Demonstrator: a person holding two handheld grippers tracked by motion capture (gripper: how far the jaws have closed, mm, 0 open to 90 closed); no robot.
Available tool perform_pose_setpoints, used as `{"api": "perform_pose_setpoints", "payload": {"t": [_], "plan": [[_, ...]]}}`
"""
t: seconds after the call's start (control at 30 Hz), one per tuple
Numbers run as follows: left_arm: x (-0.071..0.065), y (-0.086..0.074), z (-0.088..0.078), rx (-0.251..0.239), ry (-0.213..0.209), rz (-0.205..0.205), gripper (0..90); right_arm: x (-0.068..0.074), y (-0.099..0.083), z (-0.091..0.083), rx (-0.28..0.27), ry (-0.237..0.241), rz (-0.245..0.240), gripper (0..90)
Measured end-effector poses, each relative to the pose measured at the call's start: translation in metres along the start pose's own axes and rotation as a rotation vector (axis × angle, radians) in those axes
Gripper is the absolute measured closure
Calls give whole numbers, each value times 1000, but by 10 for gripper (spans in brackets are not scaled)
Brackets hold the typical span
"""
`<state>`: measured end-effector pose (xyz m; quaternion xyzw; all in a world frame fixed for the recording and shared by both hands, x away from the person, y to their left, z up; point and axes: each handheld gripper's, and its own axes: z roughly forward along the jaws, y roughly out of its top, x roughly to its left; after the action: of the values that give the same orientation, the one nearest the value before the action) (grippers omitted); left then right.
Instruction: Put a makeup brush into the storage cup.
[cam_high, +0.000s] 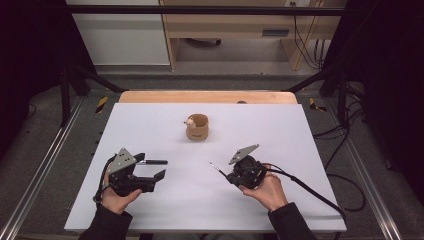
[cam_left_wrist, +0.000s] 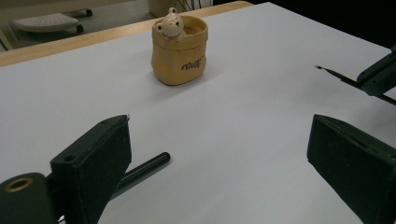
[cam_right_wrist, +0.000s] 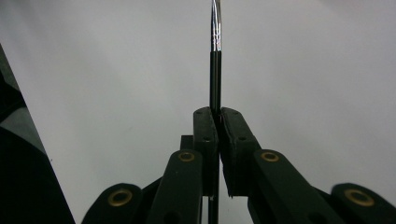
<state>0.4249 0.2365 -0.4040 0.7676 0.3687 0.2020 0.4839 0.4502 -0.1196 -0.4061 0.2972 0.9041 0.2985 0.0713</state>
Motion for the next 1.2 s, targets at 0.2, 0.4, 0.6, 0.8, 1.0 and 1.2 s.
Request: {"api": "perform_pose_setpoints", "payload": {"t": [0.2, 0.4, 0.6, 0.8, 1.0, 1.2], "plan": [[-4, 2, -1, -8, -8, 1, 61, -1, -6, -5, -80, -5, 7, 857], [-9, 4, -2, -13, -11, -2, 63, -2, -14, -9, -178, 12, 32, 856], [-13, 7, -2, -22, -22, -5, 65, -3, -17, -10, -223, 11, 30, 856], [-21, 10, -1, -33, -40, -17, 66, -4, -21, -13, -291, 15, 35, 856], [-28, 13, 1, -36, -46, -20, 67, -6, -23, -15, -331, 31, 46, 857], [-32, 17, 2, -51, -51, -36, 69, -4, -23, -16, -357, 37, 41, 856]]}}
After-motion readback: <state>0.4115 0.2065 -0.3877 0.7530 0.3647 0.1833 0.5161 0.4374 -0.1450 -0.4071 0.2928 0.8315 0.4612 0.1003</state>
